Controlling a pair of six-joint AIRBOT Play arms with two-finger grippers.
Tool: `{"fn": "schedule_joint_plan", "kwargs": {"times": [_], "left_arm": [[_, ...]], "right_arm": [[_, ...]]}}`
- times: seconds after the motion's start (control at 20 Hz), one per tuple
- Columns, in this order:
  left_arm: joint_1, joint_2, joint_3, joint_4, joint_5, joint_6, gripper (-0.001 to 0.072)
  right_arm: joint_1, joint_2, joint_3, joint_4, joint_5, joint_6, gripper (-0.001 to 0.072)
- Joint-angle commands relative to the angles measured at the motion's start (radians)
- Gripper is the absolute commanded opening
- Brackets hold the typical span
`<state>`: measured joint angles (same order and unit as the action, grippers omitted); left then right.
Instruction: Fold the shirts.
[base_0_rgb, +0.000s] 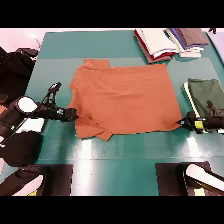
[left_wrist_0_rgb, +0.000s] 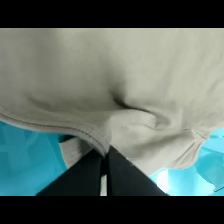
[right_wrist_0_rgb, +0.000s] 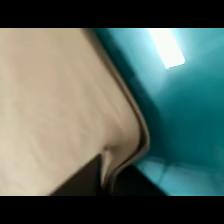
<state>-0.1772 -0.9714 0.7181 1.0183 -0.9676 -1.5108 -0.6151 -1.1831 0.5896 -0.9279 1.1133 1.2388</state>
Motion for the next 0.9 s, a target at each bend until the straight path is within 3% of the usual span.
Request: {"fn": "schedule_joint_plan", "kwargs": {"times": [0.0,0.2,0.45,0.65,0.85], "left_arm": [[0.0,0.026,0.021,0.009,-0.002,-0.003,0.0023],[0.003,0.152,0.245,0.126,-0.049,-0.039,0.0023],[0.003,0.235,0.783,0.256,-0.098,-0.055,0.0022],[0.003,0.235,1.159,0.278,-0.075,-0.052,0.0022],[0.003,0.234,1.29,0.345,-0.056,-0.052,0.0022]], "right_arm": [[0.151,0.012,0.079,0.011,-0.029,-0.003,0.0018],[0.263,0.168,0.3,0.012,-0.006,-0.003,0.0018],[0.294,0.369,0.711,0.01,-0.003,-0.002,0.0018],[0.233,0.446,0.981,0.009,0.016,-0.001,0.0018],[0.118,0.446,1.153,0.01,0.101,0.025,0.0018]]}}
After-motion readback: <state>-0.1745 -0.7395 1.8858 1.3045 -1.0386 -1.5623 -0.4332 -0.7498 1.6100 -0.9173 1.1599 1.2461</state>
